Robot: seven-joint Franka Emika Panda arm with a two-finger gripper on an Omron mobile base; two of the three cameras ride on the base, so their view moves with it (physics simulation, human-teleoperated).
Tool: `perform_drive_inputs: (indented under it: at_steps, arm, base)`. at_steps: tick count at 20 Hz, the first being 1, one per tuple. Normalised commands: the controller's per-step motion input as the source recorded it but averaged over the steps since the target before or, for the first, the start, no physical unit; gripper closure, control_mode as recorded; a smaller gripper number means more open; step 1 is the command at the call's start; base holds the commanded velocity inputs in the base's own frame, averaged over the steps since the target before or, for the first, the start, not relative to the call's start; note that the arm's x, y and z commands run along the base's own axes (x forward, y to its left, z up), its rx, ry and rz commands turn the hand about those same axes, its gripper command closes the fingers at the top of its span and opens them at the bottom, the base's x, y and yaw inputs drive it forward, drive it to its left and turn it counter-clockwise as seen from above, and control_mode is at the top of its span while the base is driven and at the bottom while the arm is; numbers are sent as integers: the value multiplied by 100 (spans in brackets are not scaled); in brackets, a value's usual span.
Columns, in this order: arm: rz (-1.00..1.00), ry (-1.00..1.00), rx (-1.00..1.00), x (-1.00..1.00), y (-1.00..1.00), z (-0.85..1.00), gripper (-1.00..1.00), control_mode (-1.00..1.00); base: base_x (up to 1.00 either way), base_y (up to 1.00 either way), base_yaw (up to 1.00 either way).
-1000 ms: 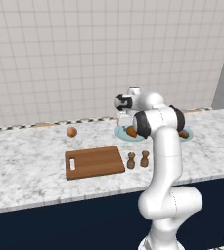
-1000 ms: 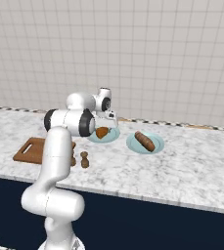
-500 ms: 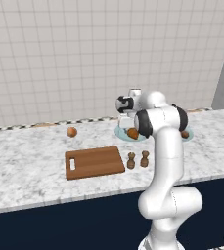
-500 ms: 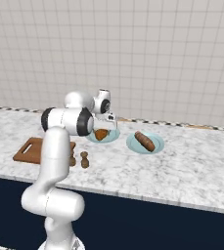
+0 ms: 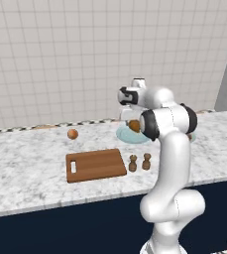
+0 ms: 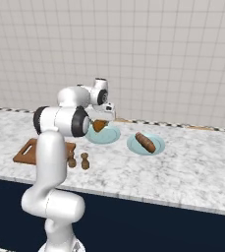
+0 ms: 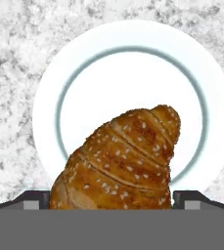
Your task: From the different types of pastries on the counter, select a croissant and place it on the cutting board. Then retrieve a jar of jam from the cabinet and place it alongside the croissant on the cutting board.
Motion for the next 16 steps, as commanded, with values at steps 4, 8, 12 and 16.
perform_drive_inputs:
  at_steps: [4,8,12,16]
  arm:
    - [2,0,0,-64,77,35,100,-100]
    - [0,0,0,-93,86,4,100,-100]
    - [0,0,0,-100,79,0,100,-100]
    - [0,0,-4,-88,85,0,100,-100]
  base:
    - [0,0,0]
    - [0,0,0]
    - [0,0,0]
    - [0,0,0]
